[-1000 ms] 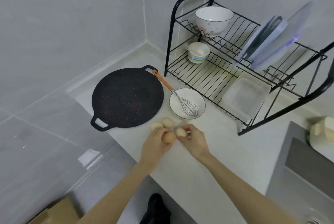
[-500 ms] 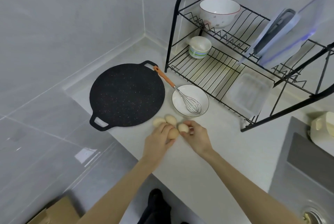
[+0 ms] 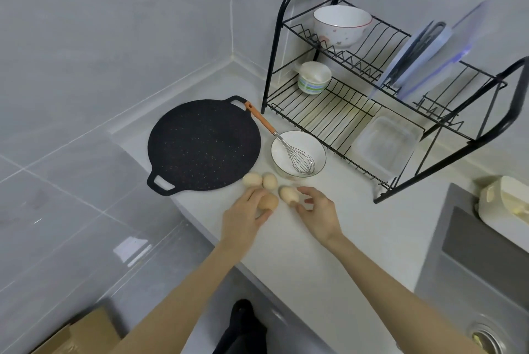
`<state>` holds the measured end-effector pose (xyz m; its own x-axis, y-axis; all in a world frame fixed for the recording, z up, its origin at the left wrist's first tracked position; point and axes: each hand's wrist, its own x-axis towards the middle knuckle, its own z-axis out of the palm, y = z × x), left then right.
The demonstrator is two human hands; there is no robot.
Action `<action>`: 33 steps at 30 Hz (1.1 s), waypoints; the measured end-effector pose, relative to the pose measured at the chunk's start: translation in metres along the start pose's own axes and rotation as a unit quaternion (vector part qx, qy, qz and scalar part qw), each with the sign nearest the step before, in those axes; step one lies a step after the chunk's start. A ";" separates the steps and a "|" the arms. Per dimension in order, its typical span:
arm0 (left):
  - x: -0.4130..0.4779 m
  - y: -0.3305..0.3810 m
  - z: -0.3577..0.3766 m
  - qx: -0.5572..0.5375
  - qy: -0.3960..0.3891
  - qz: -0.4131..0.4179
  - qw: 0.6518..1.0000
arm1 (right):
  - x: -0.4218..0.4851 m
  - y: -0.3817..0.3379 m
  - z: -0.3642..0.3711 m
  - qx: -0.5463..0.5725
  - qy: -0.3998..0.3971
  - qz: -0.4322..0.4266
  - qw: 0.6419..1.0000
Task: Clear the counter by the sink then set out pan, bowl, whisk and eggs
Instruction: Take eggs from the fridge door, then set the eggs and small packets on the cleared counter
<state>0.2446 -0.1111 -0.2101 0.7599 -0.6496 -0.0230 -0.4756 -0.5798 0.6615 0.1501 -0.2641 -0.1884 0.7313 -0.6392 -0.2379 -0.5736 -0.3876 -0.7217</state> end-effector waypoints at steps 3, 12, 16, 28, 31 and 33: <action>-0.011 0.006 -0.008 -0.003 0.006 -0.008 1.000 | -0.009 -0.001 -0.009 -0.004 0.007 -0.017 1.000; -0.083 0.041 -0.028 -0.014 0.085 -0.049 0.995 | -0.071 -0.002 -0.042 0.004 0.009 -0.112 0.994; -0.135 0.064 -0.033 -0.032 0.136 -0.075 0.987 | -0.110 -0.001 -0.057 0.016 -0.014 -0.157 0.987; -0.355 0.142 -0.083 -0.025 0.329 -0.112 0.937 | -0.289 -0.052 -0.088 0.068 -0.174 -0.333 0.924; -0.416 0.154 -0.095 -0.015 0.368 -0.135 0.920 | -0.339 -0.066 -0.080 0.067 -0.212 -0.380 0.898; -0.452 0.161 -0.100 -0.012 0.391 -0.147 0.908 | -0.371 -0.072 -0.073 0.063 -0.232 -0.406 0.881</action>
<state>-0.1312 0.1387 -0.0184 0.9392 0.0850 0.3328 -0.1993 -0.6542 0.7296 -0.1068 -0.0478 -0.0007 0.9708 0.1679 0.1714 0.2334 -0.4959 -0.8364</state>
